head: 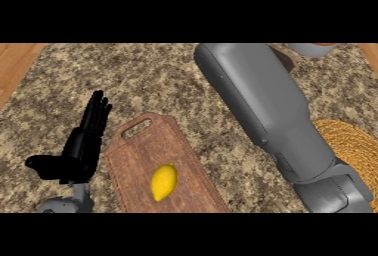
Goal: Pick the croissant from the placemat and place it in the basket
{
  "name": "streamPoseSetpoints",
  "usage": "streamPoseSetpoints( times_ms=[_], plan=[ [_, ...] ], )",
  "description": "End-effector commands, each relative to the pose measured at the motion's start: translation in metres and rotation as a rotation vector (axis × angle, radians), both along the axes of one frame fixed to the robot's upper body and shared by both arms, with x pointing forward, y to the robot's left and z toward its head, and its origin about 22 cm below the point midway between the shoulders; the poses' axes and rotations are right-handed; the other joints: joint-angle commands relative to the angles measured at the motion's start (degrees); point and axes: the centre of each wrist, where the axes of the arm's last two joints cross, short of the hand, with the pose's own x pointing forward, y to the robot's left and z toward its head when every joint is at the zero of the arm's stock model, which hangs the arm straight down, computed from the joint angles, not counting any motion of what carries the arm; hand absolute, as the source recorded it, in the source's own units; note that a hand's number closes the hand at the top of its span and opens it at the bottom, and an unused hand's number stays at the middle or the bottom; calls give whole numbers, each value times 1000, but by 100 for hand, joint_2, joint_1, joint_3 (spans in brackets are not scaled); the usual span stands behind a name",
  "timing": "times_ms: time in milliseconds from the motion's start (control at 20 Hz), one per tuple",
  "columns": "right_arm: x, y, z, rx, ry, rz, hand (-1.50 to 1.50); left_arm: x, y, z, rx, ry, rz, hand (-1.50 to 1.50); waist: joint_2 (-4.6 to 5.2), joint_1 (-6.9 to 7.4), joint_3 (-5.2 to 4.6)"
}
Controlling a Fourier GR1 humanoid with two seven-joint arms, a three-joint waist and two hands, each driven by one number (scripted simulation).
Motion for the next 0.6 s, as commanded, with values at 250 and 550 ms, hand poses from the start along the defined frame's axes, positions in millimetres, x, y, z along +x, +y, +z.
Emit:
streamPoseSetpoints(
  times_ms=[250, 550],
  plan=[
    [6, -8, -34, 119, 110, -185, 150, -9, -7, -2, -7, -7, 24, 0, -17, -158, 7],
    [14, -25, -52, 115, 144, -192, 150, -17, 9, 0, 4, 1, 36, 0, -22, -233, 10]
  ],
)
